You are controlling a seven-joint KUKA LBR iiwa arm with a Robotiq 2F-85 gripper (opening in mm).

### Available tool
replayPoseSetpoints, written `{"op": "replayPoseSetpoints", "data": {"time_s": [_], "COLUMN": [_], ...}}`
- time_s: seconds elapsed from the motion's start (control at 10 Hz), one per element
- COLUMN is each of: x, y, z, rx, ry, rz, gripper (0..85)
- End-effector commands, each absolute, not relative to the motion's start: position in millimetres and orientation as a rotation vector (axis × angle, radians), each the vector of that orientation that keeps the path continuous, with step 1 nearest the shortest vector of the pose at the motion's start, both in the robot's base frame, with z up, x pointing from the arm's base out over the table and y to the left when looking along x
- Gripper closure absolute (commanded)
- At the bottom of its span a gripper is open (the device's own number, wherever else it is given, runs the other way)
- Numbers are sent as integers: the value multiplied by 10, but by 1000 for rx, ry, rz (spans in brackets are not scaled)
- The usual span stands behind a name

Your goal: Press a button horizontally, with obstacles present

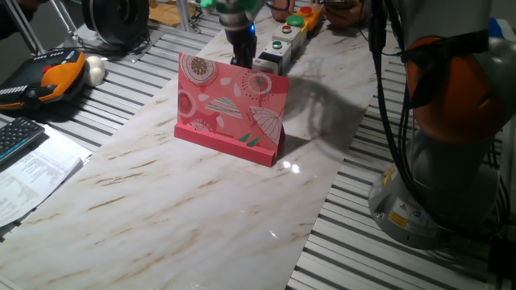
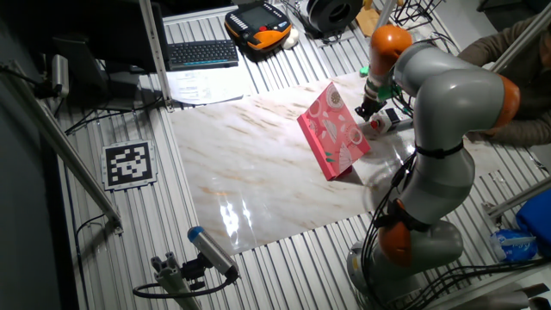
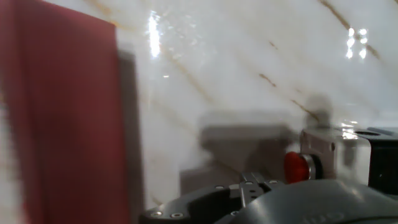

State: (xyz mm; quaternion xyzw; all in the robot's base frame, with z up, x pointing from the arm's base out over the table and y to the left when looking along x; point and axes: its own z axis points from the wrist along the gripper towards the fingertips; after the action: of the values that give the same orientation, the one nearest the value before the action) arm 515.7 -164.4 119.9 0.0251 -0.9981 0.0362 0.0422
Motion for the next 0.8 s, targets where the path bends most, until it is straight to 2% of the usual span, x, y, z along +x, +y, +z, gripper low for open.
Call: {"op": "replayPoseSetpoints", "data": {"time_s": [0.0, 0.3, 0.7], "x": [5146, 5036, 4984], "y": [-1624, -1582, -1573], "z": [1389, 1687, 1684], "rx": [66, 13, -8], "ry": [-3052, -3045, -3051], "rz": [105, 35, 31], "gripper": [850, 850, 850]}}
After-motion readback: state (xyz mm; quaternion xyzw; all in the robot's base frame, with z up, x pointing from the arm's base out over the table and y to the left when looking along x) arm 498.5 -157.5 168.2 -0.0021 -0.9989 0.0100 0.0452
